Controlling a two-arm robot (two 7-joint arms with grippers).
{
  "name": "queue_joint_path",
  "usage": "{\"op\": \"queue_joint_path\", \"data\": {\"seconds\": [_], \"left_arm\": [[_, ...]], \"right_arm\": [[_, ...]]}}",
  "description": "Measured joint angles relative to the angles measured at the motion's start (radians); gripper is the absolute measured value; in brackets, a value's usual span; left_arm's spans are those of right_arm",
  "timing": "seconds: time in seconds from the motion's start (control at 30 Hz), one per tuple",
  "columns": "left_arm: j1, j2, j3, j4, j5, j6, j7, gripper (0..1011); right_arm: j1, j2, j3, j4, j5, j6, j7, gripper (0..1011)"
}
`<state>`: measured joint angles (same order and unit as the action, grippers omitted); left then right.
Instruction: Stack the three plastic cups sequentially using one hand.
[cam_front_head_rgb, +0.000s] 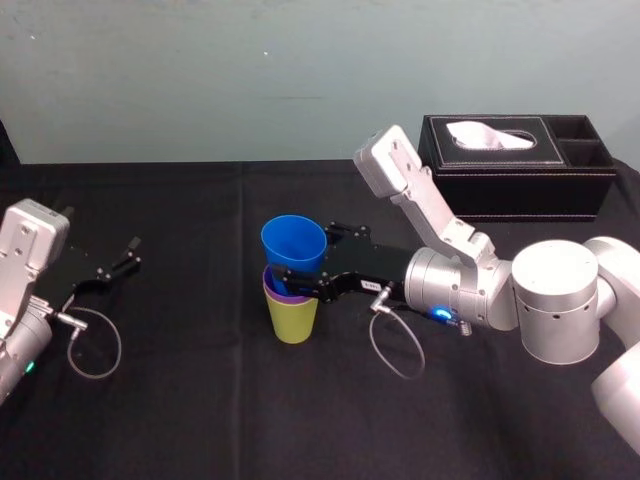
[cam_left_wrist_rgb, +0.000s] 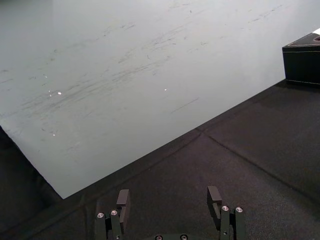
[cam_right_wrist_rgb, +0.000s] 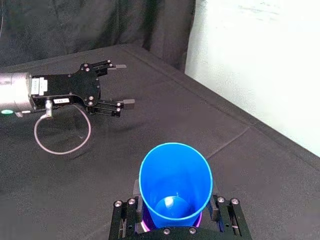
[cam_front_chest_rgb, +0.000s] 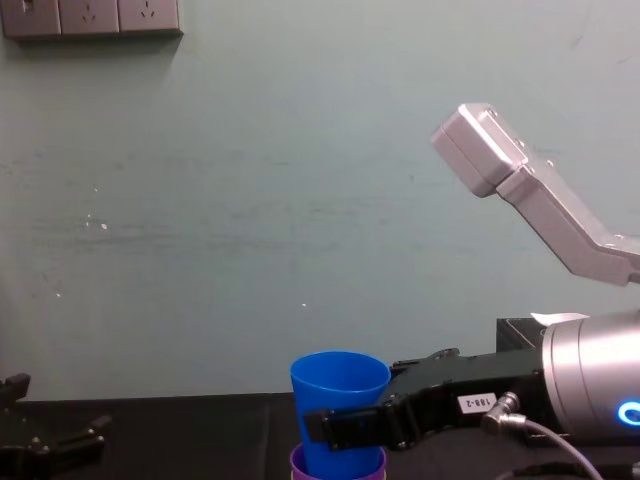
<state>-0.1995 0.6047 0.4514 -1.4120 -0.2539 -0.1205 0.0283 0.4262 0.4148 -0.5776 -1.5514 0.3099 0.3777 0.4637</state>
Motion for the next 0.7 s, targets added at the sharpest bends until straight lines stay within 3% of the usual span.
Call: {"op": "queue_joint_path", "data": {"seconds": [0.2,0.57,0.7], "left_arm": [[0.0,0.0,0.0,0.0,0.0,0.0,0.0,1010],[0.0,0.0,0.0,0.0,0.0,0.0,0.0,1010],[0.0,0.0,0.0,0.0,0.0,0.0,0.0,1010]], "right_arm": [[0.0,0.0,0.0,-0.001,0.0,0.0,0.0,726],[-0.001,0.001,0.0,-0.002,0.001,0.001,-0.001,989],[-0.001,0.001,0.0,-0.003,0.001,0.002,-0.002,1004]]}}
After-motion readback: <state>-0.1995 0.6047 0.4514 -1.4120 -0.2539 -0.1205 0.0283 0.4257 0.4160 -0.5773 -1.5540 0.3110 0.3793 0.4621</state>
